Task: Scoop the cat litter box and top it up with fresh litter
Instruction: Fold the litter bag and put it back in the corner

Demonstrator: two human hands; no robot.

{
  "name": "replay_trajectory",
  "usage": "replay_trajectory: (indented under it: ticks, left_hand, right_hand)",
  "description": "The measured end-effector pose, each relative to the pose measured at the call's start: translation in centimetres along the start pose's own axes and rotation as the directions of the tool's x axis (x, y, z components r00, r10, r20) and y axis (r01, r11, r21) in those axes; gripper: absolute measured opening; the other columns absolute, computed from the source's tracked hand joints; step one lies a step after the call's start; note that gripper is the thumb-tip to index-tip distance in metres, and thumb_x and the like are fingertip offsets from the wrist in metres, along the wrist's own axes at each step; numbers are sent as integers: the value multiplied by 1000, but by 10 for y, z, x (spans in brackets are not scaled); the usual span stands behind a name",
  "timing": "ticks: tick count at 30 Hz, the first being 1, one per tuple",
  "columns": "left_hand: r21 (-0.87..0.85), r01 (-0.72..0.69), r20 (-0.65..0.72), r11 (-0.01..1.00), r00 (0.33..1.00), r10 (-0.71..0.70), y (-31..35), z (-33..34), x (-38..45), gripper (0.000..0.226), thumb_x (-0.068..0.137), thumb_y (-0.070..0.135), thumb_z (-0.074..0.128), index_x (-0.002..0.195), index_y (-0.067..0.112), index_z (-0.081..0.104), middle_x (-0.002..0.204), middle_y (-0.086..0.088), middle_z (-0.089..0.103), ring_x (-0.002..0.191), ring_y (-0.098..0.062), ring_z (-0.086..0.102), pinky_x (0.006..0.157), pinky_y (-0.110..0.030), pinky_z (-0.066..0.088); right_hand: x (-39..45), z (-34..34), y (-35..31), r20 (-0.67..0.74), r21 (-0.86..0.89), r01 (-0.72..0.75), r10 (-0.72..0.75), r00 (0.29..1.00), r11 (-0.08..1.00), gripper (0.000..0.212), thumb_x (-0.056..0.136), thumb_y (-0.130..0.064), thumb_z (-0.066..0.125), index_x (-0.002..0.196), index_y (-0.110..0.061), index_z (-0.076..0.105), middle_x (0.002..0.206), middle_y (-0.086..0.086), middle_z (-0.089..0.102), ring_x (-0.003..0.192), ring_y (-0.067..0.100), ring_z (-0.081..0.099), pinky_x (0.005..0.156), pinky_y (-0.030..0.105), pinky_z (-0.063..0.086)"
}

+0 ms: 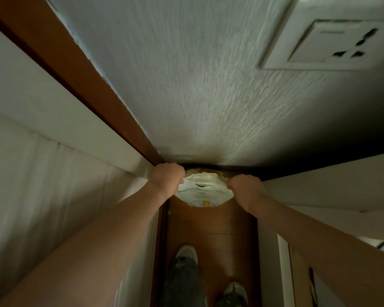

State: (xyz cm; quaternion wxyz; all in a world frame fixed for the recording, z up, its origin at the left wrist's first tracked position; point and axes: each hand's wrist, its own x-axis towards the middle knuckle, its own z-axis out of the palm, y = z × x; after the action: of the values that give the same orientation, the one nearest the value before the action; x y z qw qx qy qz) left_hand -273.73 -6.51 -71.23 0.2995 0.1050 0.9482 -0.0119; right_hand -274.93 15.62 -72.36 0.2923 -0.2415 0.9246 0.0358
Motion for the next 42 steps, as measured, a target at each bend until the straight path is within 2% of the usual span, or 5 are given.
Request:
replay_trajectory:
  ticks: [19, 23, 29, 35, 42]
  left_hand:
    - [-247, 183, -246, 951, 938, -245, 13, 10, -23, 32, 97, 32, 52, 122, 14, 51, 116, -6, 56, 102, -24, 56, 80, -32, 48]
    - [34, -154, -489, 987, 859, 151, 34, 25, -39, 33, 90, 34, 60, 113, 10, 54, 104, -8, 54, 93, -22, 51, 79, -33, 47]
    - [66, -184, -49, 981, 981, 188, 55, 46, -37, 57, 89, 68, 44, 110, 17, 57, 103, -4, 64, 94, -21, 59, 96, -40, 41]
    - [205, -334, 136, 920, 941, 311, 25, 36, -49, 55, 96, 62, 36, 98, 15, 63, 83, -1, 65, 73, -17, 59, 65, -29, 40]
    - [296, -441, 318, 847, 882, 348, 14, 22, -53, 53, 96, 58, 42, 85, 14, 69, 77, -1, 67, 71, -17, 60, 90, -34, 43]
  right_hand:
    - [11, -24, 5, -132, 235, -112, 146, 980, 965, 30, 98, -24, 48, 123, -10, 55, 118, 9, 60, 107, 25, 57, 90, 34, 47]
    - [-14, -17, -14, -474, 58, 64, -29, 880, 996, 41, 84, -30, 68, 116, -9, 55, 102, 12, 54, 87, 24, 54, 72, 33, 49]
    - [-21, 8, -33, -260, -40, -8, -3, 966, 999, 60, 83, -23, 69, 134, -9, 41, 124, 14, 52, 108, 25, 53, 89, 32, 46]
    - [-27, 16, -2, -324, -159, -21, -32, 945, 987, 65, 33, -2, 91, 91, -1, 62, 58, 12, 58, 42, 21, 54, 43, 25, 45]
    - [-42, 13, 22, 21, -374, -19, 30, 999, 927, 21, 86, -22, 59, 107, -24, 63, 107, -2, 61, 112, 19, 48, 112, 49, 17]
